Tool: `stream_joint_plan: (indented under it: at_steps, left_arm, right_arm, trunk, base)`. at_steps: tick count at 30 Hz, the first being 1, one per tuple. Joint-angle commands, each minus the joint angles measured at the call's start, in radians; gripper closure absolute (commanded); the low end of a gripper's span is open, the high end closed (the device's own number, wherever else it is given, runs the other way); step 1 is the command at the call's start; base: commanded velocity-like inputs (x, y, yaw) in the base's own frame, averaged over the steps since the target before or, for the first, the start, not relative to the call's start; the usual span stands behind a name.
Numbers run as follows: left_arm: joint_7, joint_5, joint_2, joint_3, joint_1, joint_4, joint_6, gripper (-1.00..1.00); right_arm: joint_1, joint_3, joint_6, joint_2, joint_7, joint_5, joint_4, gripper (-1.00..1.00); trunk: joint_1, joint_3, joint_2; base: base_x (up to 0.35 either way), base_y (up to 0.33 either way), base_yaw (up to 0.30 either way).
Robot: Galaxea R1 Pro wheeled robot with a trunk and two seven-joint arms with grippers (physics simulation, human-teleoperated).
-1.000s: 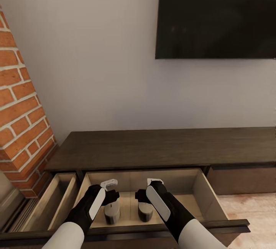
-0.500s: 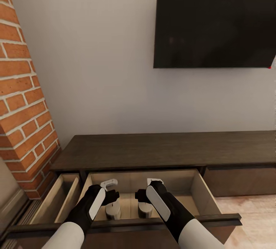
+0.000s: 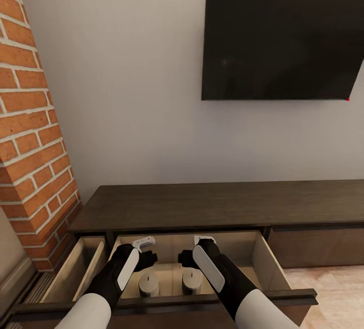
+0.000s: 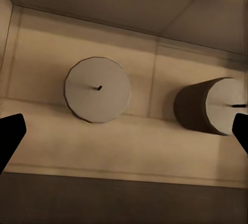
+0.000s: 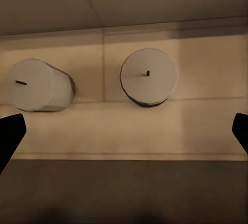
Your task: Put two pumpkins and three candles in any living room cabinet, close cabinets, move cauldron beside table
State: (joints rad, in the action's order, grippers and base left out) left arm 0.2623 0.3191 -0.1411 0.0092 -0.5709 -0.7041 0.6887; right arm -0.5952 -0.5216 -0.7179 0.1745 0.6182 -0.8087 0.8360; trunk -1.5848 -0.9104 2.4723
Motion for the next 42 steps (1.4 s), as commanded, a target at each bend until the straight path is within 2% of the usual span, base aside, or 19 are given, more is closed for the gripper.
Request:
stream_joint_plan:
  at_steps: [1, 14, 34, 37, 42]
  left_arm:
    - [0.0, 0.0, 0.0, 0.0, 0.0, 0.0, 0.0, -1.0]
    - [0.0, 0.0, 0.001, 0.0, -0.001, 0.0, 0.001, -1.0]
    - [0.0, 0.0, 0.005, 0.002, -0.003, -0.003, 0.053, -1.0]
    - [-0.001, 0.0, 0.014, 0.004, -0.004, -0.015, 0.077, -1.0]
    - [-0.005, 0.001, 0.058, 0.004, -0.004, -0.058, 0.124, -1.0]
  right_arm:
    - [0.0, 0.0, 0.0, 0.0, 0.0, 0.0, 0.0, -1.0]
    - [0.0, 0.0, 0.0, 0.0, 0.0, 0.0, 0.0, -1.0]
    - [0.0, 0.001, 0.001, 0.0, 0.0, 0.0, 0.001, -1.0]
    - [0.0, 0.003, 0.001, 0.0, 0.001, 0.0, 0.004, -1.0]
    - [0.0, 0.007, 0.003, 0.0, 0.011, -0.001, 0.052, -1.0]
  trunk:
    - [0.004, 0.003, -0.007]
    - [0.054, 0.044, -0.098]
    - [0.13, 0.107, -0.238]
    - [0.142, 0.116, -0.259]
    - [0.161, 0.132, -0.294]
  base:
    - [0.0, 0.0, 0.0]
    - [0.0, 0.0, 0.0]
    - [0.0, 0.0, 0.0]
    - [0.0, 0.0, 0.0]
    - [0.0, 0.0, 0.0]
